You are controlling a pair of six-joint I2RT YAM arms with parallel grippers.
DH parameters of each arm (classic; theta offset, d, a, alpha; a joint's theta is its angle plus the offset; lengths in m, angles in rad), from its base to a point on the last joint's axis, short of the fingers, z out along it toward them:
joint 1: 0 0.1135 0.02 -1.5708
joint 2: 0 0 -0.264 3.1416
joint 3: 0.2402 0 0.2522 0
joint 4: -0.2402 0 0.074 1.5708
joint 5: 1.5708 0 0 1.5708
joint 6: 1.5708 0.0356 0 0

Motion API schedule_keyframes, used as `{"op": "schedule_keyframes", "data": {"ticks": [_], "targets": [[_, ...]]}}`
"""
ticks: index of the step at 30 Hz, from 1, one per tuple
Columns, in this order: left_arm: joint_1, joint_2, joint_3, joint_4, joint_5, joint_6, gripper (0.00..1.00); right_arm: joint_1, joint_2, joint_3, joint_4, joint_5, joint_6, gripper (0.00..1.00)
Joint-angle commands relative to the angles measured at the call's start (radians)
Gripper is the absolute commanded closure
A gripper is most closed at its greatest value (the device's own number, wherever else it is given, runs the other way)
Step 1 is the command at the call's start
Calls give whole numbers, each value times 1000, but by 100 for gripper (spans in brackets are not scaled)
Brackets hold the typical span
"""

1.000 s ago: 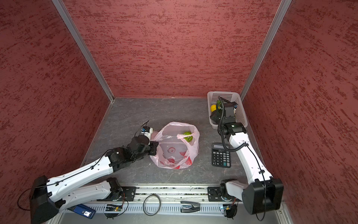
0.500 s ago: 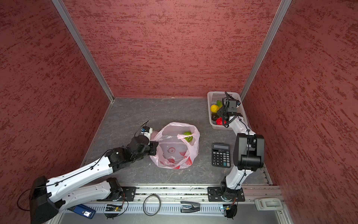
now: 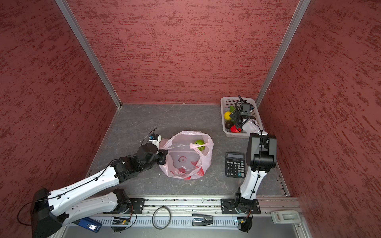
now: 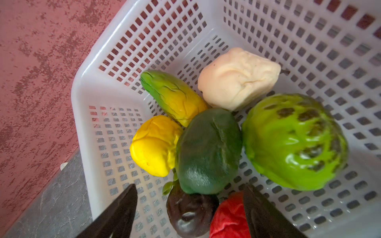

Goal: Untie the knot of the plastic bag and take out the fruit
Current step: 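Open the right gripper to drop the dark green fruit into the basket, then move the right gripper back over the bag and lower it inside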

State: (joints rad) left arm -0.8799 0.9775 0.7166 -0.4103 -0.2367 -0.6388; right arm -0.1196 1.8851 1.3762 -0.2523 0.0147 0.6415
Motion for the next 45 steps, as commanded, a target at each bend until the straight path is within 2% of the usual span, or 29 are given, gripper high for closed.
{"op": "schedule_keyframes", "data": {"ticks": [1,12,21,26,32,38,45], "targets": [[4,-13,-1,5,6,3,100,-2,-36,13,-17,26,-12,16],[3,-24,-8,13,13,7,100,19,-136,-31,-62,-32,-34,13],[-4,-53,-24,30,6,16,100,156,-413,-112,-256,-135,-12,13],[-9,-43,-22,50,18,20,100,298,-586,-139,-402,-151,42,13],[-11,-4,3,48,35,25,100,528,-735,-117,-534,-121,159,13],[-11,7,18,33,40,25,100,759,-770,-59,-609,-56,252,14],[-10,-10,30,21,50,33,100,999,-709,-14,-581,5,357,14]]}}
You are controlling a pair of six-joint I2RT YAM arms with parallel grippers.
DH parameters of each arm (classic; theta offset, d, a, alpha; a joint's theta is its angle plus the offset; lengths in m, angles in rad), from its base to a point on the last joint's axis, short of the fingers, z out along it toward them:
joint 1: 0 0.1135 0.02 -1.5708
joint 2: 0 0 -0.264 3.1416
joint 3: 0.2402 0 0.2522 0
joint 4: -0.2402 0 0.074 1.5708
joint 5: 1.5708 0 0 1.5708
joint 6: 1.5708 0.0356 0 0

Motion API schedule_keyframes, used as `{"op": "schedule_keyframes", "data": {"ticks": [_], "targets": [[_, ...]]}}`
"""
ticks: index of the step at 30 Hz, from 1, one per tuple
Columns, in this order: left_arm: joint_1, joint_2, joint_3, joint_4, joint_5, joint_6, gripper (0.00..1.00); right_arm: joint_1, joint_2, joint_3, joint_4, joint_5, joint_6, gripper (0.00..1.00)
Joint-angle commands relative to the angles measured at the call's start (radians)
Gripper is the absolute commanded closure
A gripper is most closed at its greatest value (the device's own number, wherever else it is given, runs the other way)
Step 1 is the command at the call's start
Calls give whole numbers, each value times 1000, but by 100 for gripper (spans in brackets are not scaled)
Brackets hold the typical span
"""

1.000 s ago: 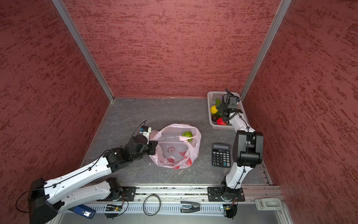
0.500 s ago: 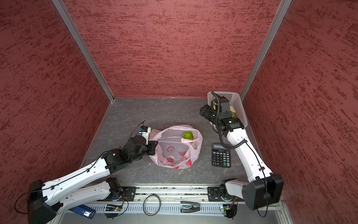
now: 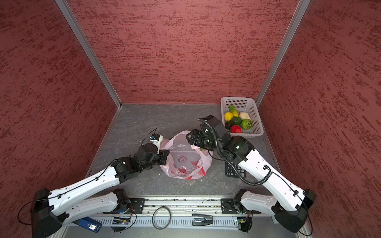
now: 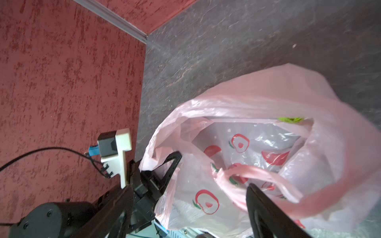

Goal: Untie the knot of the plastic bag and take out the fruit
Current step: 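Move the right gripper back over the bag and lower it inside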

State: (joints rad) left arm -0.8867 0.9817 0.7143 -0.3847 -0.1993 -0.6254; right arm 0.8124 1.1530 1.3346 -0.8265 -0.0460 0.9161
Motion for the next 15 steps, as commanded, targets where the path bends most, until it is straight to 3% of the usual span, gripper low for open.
{"op": "schedule_keyframes", "data": {"ticks": [1,7,15], "targets": [[-4,-17,34,-5,14,18,100,89,33,26,-1,72,95,14],[-4,-32,45,-11,22,11,100,186,69,-50,56,91,140,14],[-4,-41,50,-19,29,0,100,245,117,-208,122,193,92,15]]}}
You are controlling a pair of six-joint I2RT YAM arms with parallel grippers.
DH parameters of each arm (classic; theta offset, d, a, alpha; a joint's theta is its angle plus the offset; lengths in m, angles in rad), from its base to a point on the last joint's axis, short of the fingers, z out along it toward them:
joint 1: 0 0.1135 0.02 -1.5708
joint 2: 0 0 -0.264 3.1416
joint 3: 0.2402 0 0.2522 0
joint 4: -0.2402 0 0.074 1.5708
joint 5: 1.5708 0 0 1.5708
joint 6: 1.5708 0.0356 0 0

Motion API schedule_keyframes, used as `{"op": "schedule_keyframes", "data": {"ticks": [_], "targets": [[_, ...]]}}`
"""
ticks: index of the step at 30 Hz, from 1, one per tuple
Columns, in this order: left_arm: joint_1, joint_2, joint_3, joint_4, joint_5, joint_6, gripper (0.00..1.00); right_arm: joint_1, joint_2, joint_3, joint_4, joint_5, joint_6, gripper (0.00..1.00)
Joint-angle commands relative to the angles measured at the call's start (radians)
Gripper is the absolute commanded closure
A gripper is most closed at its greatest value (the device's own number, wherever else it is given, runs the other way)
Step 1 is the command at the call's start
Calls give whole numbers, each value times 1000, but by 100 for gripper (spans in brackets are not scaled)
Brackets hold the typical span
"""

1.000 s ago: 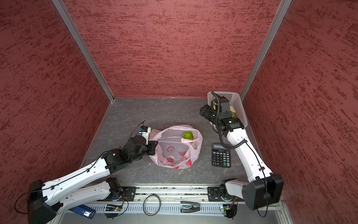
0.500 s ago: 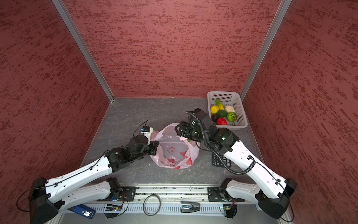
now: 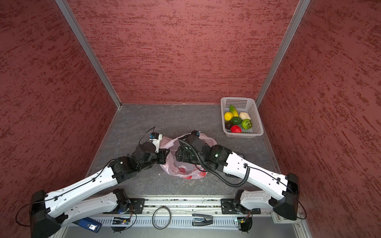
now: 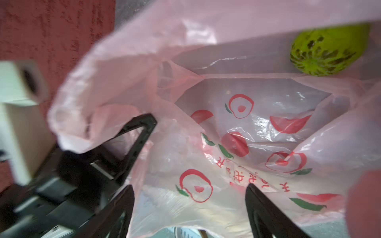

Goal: Untie the knot of the plastic bag and take out the fruit
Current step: 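Move the right gripper back over the bag and lower it inside, then close the right gripper on the light green spotted fruit in the bag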

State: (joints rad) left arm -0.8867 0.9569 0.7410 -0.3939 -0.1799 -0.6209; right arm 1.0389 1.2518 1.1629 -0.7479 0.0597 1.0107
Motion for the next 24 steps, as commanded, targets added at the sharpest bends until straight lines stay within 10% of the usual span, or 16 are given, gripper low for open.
{"op": "schedule_keyframes", "data": {"ticks": [1,24], "targets": [[-3,-17,23,-13,12,-4,100,24,26,-52,56,103,-11,15],[-12,-2,16,3,51,16,100,-108,265,-210,409,261,-16,14]]}}
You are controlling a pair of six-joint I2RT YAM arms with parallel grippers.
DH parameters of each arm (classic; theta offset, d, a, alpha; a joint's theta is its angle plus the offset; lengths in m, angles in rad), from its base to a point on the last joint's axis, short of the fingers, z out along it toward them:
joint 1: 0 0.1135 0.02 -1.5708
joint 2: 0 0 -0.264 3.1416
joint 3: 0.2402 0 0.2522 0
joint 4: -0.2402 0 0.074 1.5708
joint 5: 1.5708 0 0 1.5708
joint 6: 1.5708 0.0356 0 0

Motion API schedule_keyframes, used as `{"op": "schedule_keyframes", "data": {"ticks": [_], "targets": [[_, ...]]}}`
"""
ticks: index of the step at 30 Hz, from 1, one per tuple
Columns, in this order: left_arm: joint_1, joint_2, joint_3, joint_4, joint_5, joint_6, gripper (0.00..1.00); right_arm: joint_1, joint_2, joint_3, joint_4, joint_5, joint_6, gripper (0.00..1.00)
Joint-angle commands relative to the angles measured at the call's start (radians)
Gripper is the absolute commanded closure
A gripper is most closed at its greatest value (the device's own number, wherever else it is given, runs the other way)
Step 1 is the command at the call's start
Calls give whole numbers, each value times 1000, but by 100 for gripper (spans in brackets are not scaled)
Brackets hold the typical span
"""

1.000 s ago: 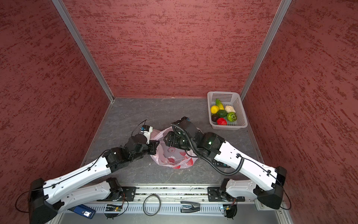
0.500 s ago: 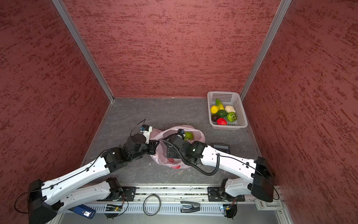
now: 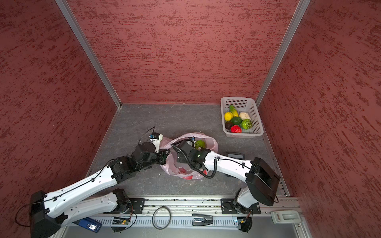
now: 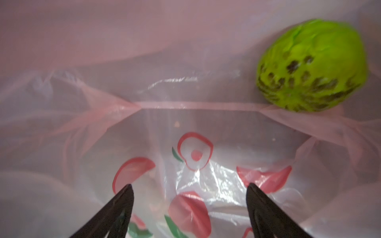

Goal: Untie the knot of the plastic bag and take out the fruit
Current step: 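Close the right gripper on the light green spotted fruit in the bag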

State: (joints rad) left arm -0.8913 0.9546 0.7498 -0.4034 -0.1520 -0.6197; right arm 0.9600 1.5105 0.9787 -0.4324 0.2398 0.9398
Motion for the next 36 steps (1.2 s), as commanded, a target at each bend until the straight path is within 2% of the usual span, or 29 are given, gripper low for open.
{"op": "schedule_keyframes", "data": {"ticks": [1,5,12,22,29,36], "targets": [[-10,5,6,13,26,17,100,-39,13,-29,98,113,71,14],[-34,14,2,2,18,19,100,-61,39,-5,44,231,101,13],[-82,20,0,-4,-17,13,100,-92,66,0,18,311,112,10],[-121,65,12,14,-23,5,100,-146,132,-19,158,329,79,7],[-132,75,21,-1,-17,3,100,-181,197,-5,177,344,75,4],[-138,73,24,-27,-12,-2,100,-223,248,-19,269,315,13,5]]}}
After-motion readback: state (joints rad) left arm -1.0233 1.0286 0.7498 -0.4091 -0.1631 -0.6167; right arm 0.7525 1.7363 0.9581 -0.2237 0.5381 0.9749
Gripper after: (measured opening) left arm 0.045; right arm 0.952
